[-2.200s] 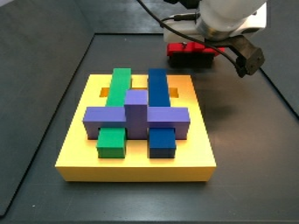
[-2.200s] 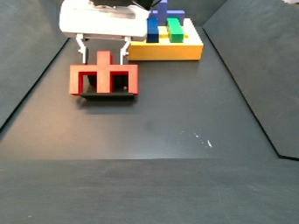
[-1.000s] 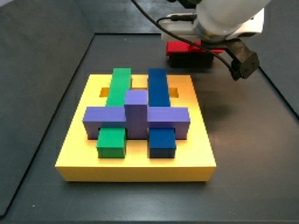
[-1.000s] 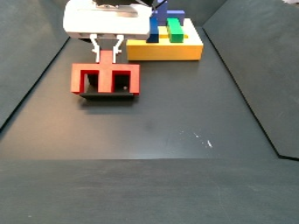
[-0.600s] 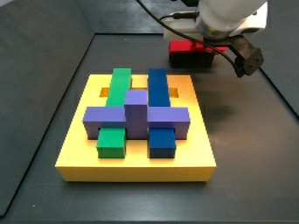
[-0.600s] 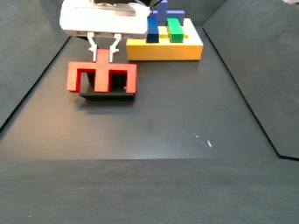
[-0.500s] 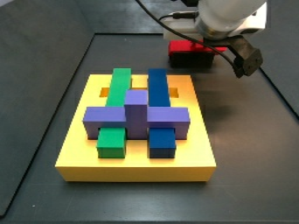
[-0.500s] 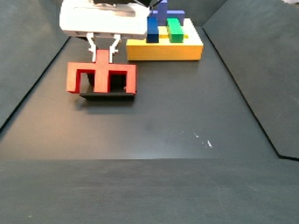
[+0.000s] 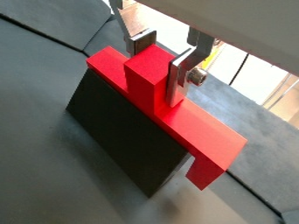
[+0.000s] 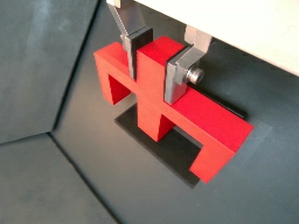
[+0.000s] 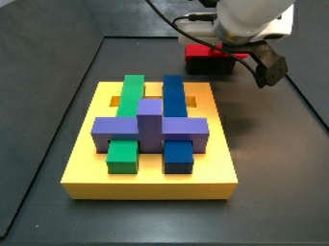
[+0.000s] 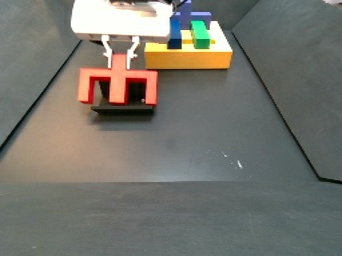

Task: Pick up the red object. Move up. Place the red object on the fixture. Regrasp the red object. Move to above the board. Insert the red object.
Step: Move to above the board.

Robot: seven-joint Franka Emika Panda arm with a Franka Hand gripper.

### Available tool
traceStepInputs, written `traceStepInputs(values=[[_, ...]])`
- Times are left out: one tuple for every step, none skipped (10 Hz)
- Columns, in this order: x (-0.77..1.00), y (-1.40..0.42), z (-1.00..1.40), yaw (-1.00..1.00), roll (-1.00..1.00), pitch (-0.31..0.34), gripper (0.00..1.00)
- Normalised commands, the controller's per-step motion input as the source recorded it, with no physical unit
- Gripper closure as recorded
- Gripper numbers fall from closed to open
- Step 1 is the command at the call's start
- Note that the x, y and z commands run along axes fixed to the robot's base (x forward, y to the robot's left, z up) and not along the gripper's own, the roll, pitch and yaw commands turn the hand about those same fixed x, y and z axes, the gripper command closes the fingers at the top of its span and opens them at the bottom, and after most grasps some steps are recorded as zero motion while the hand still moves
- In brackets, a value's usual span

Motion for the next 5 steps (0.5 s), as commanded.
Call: traceStepInputs(values=[[0.00, 0.02, 1.40, 0.03, -0.08, 0.017, 1.00], [-0.01, 0.04, 1.40, 0.02, -0.14, 0.007, 1.00], [-0.02, 0.04, 1.40, 0.02, -0.09, -0.016, 1.00], [-0.01, 0.02, 1.40, 0.01, -0.05, -0.004, 1.00], [-0.01, 0.02, 1.40, 0.00, -0.02, 0.005, 1.00]])
